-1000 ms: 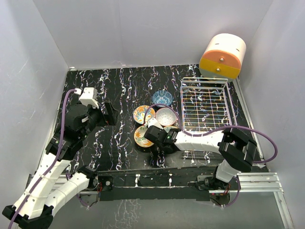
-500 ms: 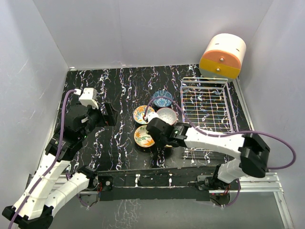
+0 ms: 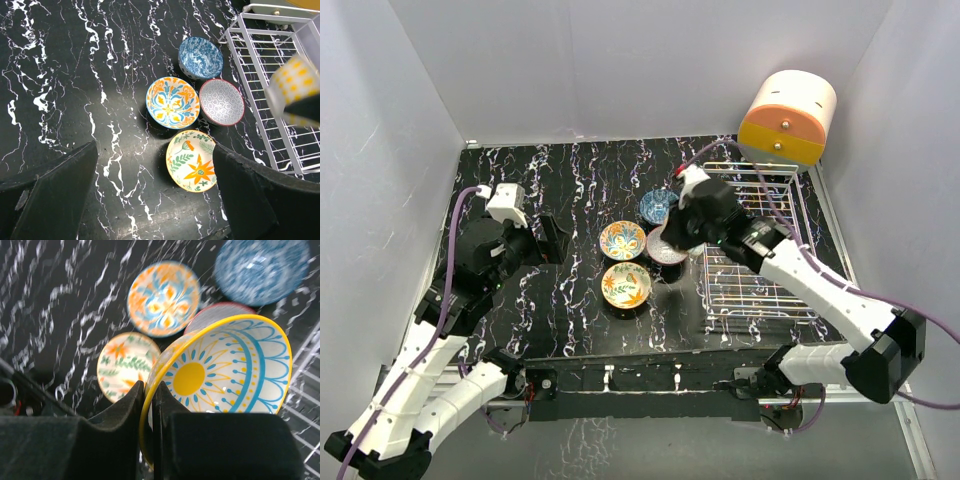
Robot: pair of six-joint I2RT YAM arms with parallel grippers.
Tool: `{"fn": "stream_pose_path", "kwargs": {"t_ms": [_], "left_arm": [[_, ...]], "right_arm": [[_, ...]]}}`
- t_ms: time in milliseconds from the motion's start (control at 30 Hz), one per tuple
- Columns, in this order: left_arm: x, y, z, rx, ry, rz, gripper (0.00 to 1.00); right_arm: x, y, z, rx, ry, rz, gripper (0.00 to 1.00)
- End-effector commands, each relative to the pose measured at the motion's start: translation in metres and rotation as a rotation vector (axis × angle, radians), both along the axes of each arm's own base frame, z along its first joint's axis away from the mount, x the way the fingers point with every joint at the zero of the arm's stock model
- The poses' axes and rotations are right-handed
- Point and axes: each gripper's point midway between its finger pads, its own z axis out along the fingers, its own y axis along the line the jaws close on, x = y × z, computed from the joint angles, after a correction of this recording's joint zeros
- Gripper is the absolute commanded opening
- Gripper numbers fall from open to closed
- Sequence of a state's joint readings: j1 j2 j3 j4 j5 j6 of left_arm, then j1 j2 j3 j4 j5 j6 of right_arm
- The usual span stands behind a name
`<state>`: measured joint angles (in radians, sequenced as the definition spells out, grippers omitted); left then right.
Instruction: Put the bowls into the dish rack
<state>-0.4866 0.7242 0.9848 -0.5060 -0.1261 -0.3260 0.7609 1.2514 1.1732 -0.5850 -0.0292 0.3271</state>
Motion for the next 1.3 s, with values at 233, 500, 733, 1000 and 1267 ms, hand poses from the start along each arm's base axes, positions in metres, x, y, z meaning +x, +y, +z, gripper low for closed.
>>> {"fn": "stream_pose_path", "kwargs": {"t_ms": [233, 500, 733, 1000, 1267], "left_arm": [[-0.012, -0.001, 0.03, -0.038, -0.058, -0.035, 0.97], [-0.013, -0.002, 0.028, -0.041, -0.054, -0.041, 0.97], [-0.011, -0.001, 0.027, -0.029, -0.05, -0.034, 0.97], [-0.009, 0.0, 0.021, -0.004, -0.027, -0.031, 0.97], [-0.006, -0.002, 0.024, -0.003, -0.031, -0.033, 0.97]], "right_arm": [[0.099, -0.075, 0.096, 0.462, -0.219, -0.067, 0.08], [0.122, -0.121, 0.082, 0.756, -0.25, -0.115, 0.08], [0.129, -0.139, 0.067, 0.917, -0.276, -0.124, 0.08], [0.143, -0.154, 0.043, 1.001, -0.305, -0.217, 0.08], [0.157, -0.162, 0.021, 1.127, -0.279, -0.259, 0.08]]}}
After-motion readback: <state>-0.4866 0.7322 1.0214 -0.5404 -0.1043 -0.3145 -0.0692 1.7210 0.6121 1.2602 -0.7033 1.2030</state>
